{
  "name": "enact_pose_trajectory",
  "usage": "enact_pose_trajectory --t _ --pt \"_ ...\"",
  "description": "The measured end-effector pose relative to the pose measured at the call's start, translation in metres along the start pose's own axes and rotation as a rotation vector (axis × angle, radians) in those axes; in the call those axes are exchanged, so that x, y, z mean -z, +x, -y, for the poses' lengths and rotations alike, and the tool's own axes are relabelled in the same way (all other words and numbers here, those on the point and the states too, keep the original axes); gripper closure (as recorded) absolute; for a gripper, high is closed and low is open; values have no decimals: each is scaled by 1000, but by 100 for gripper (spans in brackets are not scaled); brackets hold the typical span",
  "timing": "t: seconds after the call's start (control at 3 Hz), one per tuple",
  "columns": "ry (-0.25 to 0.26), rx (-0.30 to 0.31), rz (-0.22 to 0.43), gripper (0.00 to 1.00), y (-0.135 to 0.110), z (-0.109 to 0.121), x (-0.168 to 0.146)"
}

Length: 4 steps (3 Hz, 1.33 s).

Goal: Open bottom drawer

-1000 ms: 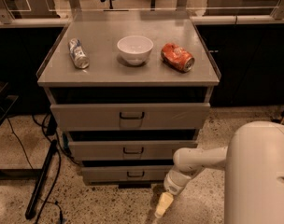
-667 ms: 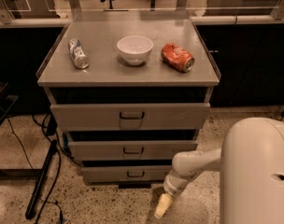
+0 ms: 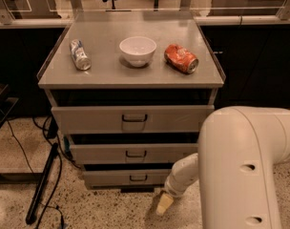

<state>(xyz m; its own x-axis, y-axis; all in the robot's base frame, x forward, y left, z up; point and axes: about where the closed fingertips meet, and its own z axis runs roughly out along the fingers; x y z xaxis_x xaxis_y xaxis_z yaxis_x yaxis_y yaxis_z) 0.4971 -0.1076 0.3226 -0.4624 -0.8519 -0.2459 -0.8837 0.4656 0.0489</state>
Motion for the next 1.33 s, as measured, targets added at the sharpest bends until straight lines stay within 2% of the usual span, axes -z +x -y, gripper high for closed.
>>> enact_pose_trajectory --t 0.33,0.67,1.0,1.33 --pt "7 -3 6 0 -2 2 0" --pt "-6 -20 30 0 1 8 -15" --pt "20 -35 74 0 0 40 -46" --pt "20 -35 74 0 0 40 -46"
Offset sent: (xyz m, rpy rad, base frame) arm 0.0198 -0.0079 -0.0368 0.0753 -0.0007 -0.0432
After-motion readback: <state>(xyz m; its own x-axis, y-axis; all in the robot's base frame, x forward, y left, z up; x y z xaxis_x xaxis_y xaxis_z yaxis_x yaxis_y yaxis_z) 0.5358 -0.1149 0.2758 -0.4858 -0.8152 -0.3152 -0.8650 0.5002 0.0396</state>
